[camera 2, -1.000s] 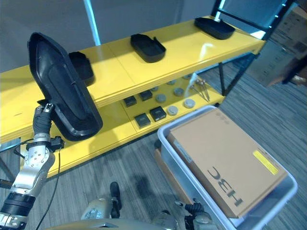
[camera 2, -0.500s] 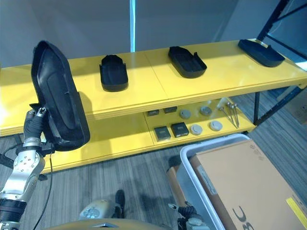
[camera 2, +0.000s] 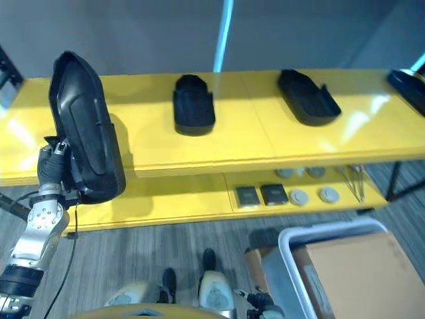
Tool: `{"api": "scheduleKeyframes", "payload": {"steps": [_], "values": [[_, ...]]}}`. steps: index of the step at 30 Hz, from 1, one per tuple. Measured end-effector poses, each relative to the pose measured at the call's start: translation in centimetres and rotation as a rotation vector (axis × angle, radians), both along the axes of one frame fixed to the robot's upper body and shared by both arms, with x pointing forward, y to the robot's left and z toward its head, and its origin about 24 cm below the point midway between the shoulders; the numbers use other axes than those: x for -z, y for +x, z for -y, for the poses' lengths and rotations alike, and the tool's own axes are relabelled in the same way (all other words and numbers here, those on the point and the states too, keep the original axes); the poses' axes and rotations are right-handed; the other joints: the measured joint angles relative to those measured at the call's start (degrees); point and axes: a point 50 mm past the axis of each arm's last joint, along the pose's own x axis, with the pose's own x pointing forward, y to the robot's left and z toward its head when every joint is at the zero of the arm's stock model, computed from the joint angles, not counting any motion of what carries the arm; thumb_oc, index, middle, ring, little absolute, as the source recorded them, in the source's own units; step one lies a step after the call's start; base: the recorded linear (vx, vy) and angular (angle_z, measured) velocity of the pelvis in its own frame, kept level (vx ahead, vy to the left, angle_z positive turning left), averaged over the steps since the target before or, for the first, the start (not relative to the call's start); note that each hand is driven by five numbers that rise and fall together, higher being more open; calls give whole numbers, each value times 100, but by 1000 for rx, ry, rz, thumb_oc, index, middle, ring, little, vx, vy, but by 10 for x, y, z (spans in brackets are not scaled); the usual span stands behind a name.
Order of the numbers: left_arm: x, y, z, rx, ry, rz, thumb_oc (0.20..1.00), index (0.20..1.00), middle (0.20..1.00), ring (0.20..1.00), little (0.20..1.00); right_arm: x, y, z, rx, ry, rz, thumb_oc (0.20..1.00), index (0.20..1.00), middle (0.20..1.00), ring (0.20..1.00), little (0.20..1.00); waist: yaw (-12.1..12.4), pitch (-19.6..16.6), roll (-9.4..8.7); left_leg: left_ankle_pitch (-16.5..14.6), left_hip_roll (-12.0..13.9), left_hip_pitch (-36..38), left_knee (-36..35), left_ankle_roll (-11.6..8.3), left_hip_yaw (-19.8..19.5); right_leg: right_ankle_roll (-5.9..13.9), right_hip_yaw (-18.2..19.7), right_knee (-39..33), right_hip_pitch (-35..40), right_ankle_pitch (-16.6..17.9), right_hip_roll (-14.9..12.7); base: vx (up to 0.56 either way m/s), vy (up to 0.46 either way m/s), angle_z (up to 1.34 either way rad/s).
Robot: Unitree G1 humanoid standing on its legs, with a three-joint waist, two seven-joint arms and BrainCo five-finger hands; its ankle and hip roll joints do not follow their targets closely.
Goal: Move parts from the plastic box to the shelf.
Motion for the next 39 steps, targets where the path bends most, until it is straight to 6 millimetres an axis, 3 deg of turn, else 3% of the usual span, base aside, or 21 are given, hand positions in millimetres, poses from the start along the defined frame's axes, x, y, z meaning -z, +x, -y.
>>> {"api": "scheduleKeyframes", "payload": {"steps": [5,8,10,11,12,13,15,16,17,19,20,21,23,24,25,27,28,29,34,36,39], "values": [[0,0,-1,-9,8,-11,200,200,200,200,200,-9,25,6,-14,-21,65,1000,1000,1000,1000,1000,30,-95,-47,166,169,309,-330,-116,-153,-193,-264,-709,633,412,183,115,-157,16],[2,1,0,-5,9,-30,200,200,200,200,200,-8,25,6,-14,-18,58,1000,1000,1000,1000,1000,-39,-165,-70,94,338,302,-271,-278,-166,-391,-301,-1030,828,493,371,109,-135,3],[4,1,3,-1,-4,-38,200,200,200,200,200,-7,18,9,-7,-21,33,1000,1000,1000,1000,1000,-139,-168,-66,56,418,139,-35,-436,-160,-525,-422,-1094,865,445,412,73,-27,20],[5,2,6,6,-7,-40,200,200,200,200,200,-6,16,10,-4,-23,26,1000,1000,1000,1000,1000,-184,-159,-98,33,421,-69,248,-551,-120,-714,-448,-1093,838,445,343,29,38,22],[6,3,9,16,-5,-45,200,200,200,200,200,-6,16,10,-2,-24,25,1000,1000,1000,1000,1000,-215,-125,-154,-153,490,-302,629,-550,73,-799,-497,-1094,817,448,269,54,95,21],[8,4,10,23,-4,-56,200,200,200,200,200,-6,14,11,1,-24,21,1000,1000,1000,1000,1000,-260,-126,-163,-221,682,-411,830,-634,162,-821,-563,-1093,814,441,223,70,153,17],[12,5,11,19,-6,-72,200,200,200,200,200,-6,12,13,6,-29,13,1000,1000,1000,1000,1000,-387,-116,-115,-186,1297,-419,641,-827,137,-776,-555,-1060,821,359,217,93,248,9],[13,6,10,10,-7,-75,200,200,200,200,200,-6,12,18,13,-40,9,1000,1000,1000,1000,1000,-449,-96,2,-18,1811,-292,113,-1088,84,-709,-490,-973,770,311,219,75,317,-2],[11,8,10,6,-8,-69,200,200,200,200,200,-7,11,22,24,-48,11,1000,1000,1000,1000,1000,-500,-83,88,88,2024,-285,-122,-1239,45,-675,-459,-909,689,283,227,66,370,-8],[5,12,12,11,-10,-47,200,200,200,200,200,-10,13,29,23,-69,14,1000,1000,1000,1000,1000,-524,-18,260,205,2350,-304,-328,-1303,27,-607,-394,-750,566,238,175,12,377,-11],[-1,17,14,20,-6,-26,200,200,200,200,200,-14,16,37,24,-90,22,1000,1000,1000,1000,1000,-547,57,378,286,2443,-263,-306,-1234,111,-515,-390,-538,409,202,55,-12,371,-9],[-1,17,14,21,-6,-25,200,200,200,200,200,-14,16,37,24,-92,22,1000,1000,1000,1000,1000,-547,58,382,287,2444,-261,-307,-1232,114,-509,-389,-519,400,198,45,-4,331,-15],[-8,22,21,39,-3,2,200,200,200,200,200,-25,20,61,55,-151,38,1000,1000,1000,1000,1000,-605,65,713,227,2243,-159,-325,-984,143,-98,-252,29,24,53,-177,37,282,-24],[-12,25,19,36,6,15,200,200,200,200,200,-27,25,61,77,-146,54,1000,1000,1000,1000,1000,-597,183,586,538,1922,-129,-311,-1303,184,45,-67,103,-28,49,-500,76,297,-22],[-12,25,19,34,11,14,200,200,200,200,200,-26,25,58,92,-128,63,1000,1000,1000,1000,1000,-636,199,496,502,1737,-126,-331,-1318,198,55,-85,77,-5,49,-697,74,202,-8],[-13,24,14,25,33,5,200,200,200,200,200,-19,20,44,116,-77,64,1000,1000,1000,1000,1000,-647,210,328,497,1454,-135,-336,-1201,228,76,-69,-19,50,60,-974,86,199,15],[-15,23,7,12,66,-3,200,200,200,200,200,-10,7,28,141,-26,39,1000,1000,1000,1000,1000,-625,206,199,485,1285,-115,-315,-1128,267,62,-38,-48,100,96,-1061,94,272,12],[-16,21,-4,-9,116,-23,200,200,200,200,200,-2,-5,13,174,20,20,1000,1000,1000,1000,1000,-578,202,90,457,1145,-46,-331,-1072,318,233,65,-105,153,257,-1201,58,209,2],[-20,21,-13,-31,210,-48,200,200,200,200,200,-3,-12,20,147,-3,11,1000,1000,1000,1000,1000,-575,196,137,491,1245,12,-423,-1108,330,542,42,-429,301,405,-1097,28,25,-5],[-20,22,-15,-39,252,-61,200,200,200,200,200,-9,-7,32,127,-36,27,1000,1000,1000,1000,1000,-644,185,155,516,1344,57,-475,-1138,352,530,39,-563,351,458,-997,65,-6,-10],[-33,34,-34,-86,355,-90,200,200,200,200,200,-18,0,46,63,-79,41,1000,1000,1000,1000,1000,-749,167,158,587,1486,197,-636,-1199,440,471,39,-707,443,530,-838,70,-8,-13]]}}
